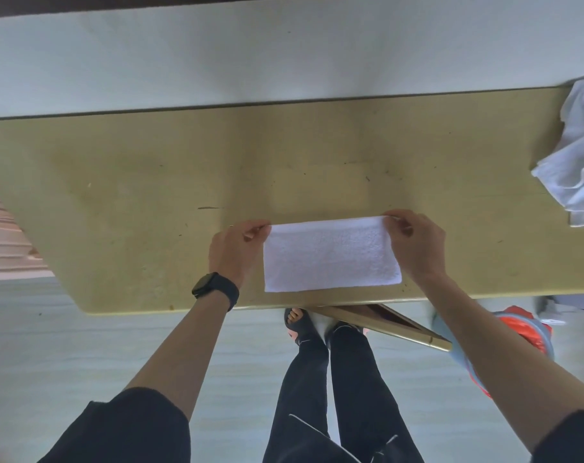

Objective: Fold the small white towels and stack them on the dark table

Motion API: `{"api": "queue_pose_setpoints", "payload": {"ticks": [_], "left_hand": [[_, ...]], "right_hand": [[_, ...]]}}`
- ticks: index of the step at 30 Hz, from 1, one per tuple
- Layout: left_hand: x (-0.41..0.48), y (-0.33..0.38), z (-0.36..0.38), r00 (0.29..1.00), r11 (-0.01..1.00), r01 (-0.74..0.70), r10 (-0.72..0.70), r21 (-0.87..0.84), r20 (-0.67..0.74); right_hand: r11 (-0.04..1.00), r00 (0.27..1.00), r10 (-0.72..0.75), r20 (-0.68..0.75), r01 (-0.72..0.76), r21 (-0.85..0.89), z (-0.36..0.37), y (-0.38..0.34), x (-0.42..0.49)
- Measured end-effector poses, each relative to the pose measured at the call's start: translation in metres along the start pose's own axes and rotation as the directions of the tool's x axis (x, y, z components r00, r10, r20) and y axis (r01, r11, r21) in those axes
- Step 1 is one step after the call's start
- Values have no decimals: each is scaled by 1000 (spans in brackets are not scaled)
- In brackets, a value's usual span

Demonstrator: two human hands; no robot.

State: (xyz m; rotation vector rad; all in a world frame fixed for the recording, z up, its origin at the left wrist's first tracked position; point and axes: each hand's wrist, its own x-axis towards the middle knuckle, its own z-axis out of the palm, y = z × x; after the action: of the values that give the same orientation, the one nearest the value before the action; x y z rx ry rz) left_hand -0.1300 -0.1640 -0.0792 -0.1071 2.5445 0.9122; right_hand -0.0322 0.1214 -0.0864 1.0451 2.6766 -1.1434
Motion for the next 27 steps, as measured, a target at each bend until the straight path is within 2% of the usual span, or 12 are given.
{"api": "queue_pose_setpoints", "payload": {"ticks": [7, 10, 12, 16, 19, 22, 27], "left_hand": [[5, 0, 3, 996, 976, -86, 85, 199, 11], [5, 2, 3, 994, 949, -105, 97, 298, 42], [3, 4, 2, 994, 931, -106, 90, 348, 62], [-6, 1, 0, 994, 918, -102, 82, 384, 68], [-17, -1, -3, 997, 935, -24, -3, 353, 74], [-32, -1, -1, 992, 934, 50, -87, 354, 90], [-71, 5, 20, 974, 878, 201, -227, 434, 8]], "right_hand": [[998, 997, -18, -73, 13, -68, 6, -5, 0], [965, 977, -154, -150, 116, -235, 11, -3, -3], [920, 962, -232, -143, 169, -354, 15, -2, -2], [877, 974, -214, -67, 162, -452, 27, -18, 6], [874, 972, -233, 10, 214, -437, 39, -49, 17], [834, 929, -308, 205, 367, -412, 56, -76, 29], [710, 807, -336, 486, 556, -431, 79, -100, 32]]}}
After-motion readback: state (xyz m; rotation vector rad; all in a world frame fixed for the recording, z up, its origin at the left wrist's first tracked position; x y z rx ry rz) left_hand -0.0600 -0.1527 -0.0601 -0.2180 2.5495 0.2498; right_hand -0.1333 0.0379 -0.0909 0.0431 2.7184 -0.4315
